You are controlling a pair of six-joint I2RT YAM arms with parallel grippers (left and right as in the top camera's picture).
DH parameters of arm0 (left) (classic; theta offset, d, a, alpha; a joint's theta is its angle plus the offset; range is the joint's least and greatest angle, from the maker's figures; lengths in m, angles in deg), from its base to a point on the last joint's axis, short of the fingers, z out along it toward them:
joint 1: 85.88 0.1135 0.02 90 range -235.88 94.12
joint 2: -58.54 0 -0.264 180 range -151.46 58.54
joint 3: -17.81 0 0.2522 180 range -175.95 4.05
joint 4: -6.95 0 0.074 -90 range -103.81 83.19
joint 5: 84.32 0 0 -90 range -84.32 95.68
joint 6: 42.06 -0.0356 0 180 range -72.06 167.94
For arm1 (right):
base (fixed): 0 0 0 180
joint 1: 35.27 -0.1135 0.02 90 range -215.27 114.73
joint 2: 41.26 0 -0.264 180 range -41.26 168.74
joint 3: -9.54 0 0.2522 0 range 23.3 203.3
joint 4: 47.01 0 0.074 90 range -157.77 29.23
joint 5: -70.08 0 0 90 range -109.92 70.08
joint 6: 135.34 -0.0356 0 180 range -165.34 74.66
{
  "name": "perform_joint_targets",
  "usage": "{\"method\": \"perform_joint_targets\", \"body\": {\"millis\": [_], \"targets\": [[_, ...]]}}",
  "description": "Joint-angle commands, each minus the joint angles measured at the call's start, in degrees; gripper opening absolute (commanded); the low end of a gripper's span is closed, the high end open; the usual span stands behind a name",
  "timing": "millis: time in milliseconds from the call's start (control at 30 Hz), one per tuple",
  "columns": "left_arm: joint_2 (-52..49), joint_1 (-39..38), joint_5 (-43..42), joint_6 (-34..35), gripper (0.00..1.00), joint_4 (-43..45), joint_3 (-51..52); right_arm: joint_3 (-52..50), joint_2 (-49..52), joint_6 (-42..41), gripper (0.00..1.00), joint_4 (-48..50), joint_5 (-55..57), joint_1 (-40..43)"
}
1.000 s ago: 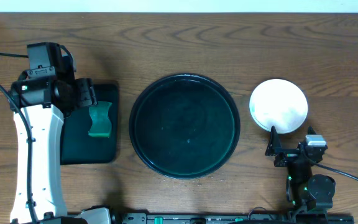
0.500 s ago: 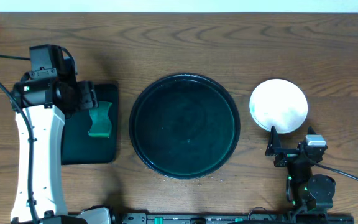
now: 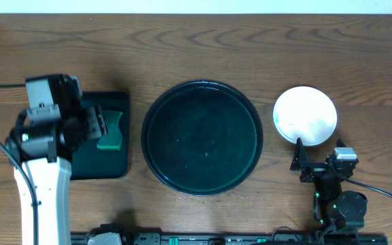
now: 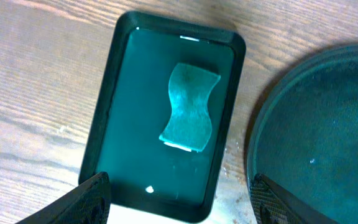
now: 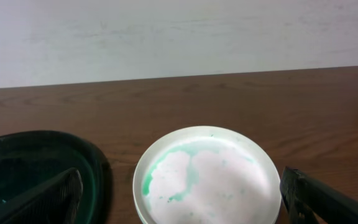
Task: Clean dirty plates on tray and stack at the side
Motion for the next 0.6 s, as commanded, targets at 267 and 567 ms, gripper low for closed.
{"method": "perform_joint_targets", "body": {"millis": [267,567], "targets": [[12.04,0.04,4.85,0.22,0.72,-0.22,10.86,-0.15,-0.42,0.31,0.99,-0.22,-0.31,0.35],[15.93,0.04,4.83,0.22,0.72,-0.26,10.97,-0.15,-0.42,0.31,0.99,-0.2,-0.31,0.35]]}}
